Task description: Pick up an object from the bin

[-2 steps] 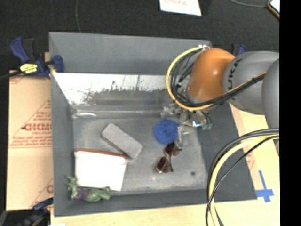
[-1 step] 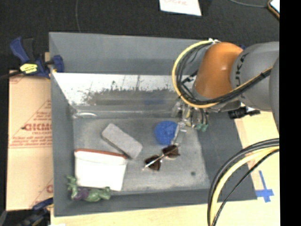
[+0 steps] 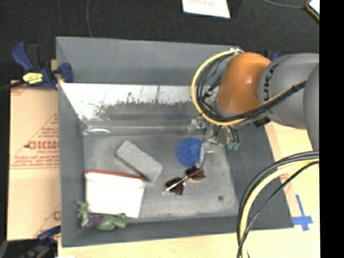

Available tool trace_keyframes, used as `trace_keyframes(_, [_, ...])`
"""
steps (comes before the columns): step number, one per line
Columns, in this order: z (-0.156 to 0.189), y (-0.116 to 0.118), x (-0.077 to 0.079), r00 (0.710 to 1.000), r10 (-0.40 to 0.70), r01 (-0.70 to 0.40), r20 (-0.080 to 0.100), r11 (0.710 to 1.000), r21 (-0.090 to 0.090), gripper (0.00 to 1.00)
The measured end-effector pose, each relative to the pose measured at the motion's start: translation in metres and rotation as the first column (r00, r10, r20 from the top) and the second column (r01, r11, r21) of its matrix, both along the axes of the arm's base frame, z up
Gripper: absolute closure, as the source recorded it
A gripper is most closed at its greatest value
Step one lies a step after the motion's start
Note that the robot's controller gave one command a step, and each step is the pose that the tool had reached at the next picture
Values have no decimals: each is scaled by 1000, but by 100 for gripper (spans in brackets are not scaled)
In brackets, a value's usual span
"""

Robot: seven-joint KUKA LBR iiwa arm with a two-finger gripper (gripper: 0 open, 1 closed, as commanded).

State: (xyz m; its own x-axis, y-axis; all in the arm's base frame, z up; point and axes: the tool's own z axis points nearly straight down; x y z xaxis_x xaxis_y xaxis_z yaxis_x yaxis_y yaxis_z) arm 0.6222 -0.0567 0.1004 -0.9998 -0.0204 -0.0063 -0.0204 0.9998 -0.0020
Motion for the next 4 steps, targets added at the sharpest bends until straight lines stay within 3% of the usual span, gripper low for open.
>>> trace_keyframes(1, [-29, 10, -9, 990, 139, -139, 10, 990, -4, 0])
trace_keyframes(2, [-29, 1, -3, 998, -65, 65, 7, 998, 0, 100])
trace_keyframes(4, [-15, 0, -3, 998, -64, 64, 7, 998, -1, 100])
